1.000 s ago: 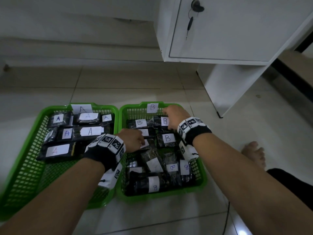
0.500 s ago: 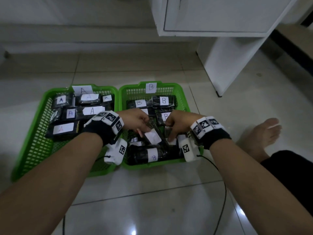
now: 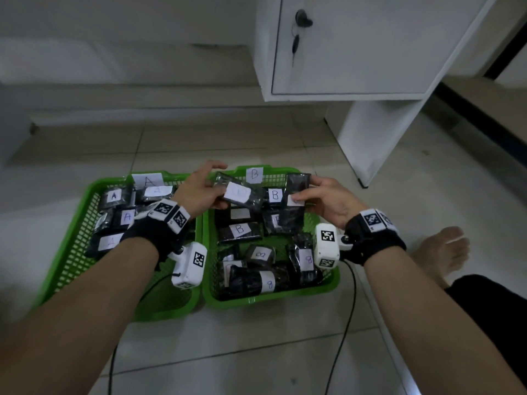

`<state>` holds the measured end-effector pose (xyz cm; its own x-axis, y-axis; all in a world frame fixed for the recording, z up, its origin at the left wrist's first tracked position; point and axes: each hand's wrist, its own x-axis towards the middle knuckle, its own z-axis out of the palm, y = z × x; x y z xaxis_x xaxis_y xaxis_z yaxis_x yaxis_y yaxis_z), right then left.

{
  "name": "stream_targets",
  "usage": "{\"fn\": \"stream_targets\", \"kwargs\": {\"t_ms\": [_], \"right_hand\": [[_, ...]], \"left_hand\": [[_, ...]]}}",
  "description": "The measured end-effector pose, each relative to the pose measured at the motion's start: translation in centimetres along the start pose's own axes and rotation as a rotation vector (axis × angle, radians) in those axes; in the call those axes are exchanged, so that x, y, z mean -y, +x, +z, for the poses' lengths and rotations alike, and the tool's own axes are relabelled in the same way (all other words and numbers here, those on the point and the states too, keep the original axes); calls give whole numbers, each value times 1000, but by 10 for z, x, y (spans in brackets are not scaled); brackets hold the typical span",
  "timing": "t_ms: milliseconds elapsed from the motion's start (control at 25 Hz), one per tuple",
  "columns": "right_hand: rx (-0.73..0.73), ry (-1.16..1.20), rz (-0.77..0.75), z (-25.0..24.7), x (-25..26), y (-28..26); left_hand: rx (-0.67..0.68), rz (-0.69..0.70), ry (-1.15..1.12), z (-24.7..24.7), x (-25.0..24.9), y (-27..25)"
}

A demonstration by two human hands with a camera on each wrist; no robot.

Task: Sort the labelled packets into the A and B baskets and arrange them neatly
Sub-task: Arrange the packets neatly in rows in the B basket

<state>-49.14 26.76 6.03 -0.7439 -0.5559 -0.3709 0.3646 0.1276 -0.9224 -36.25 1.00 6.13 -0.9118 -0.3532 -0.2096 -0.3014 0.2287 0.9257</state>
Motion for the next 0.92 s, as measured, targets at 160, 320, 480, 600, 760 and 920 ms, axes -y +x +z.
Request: {"fn": "stream_targets", "kwargs": {"t_ms": [160,320,480,600,760,920], "right_hand": [[-211,-94,-19,8,-5,7],[-270,-218,28,9,-9,21],[-205,-371,18,10,-10,22],[-191,-489,-3,14,-13,29],[-197,-676,-56,19,-14,38],[-200,-911,-158,26,-17,48]], "left_hand": [[-110,100,173,-8,16,7],[-61,141,354,-5,20,16],[-112,197,509,3,28,32],[-182,190,745,11,33,49],[-181,191,1032,18,36,72],[-141,137,1363,17,37,80]]}}
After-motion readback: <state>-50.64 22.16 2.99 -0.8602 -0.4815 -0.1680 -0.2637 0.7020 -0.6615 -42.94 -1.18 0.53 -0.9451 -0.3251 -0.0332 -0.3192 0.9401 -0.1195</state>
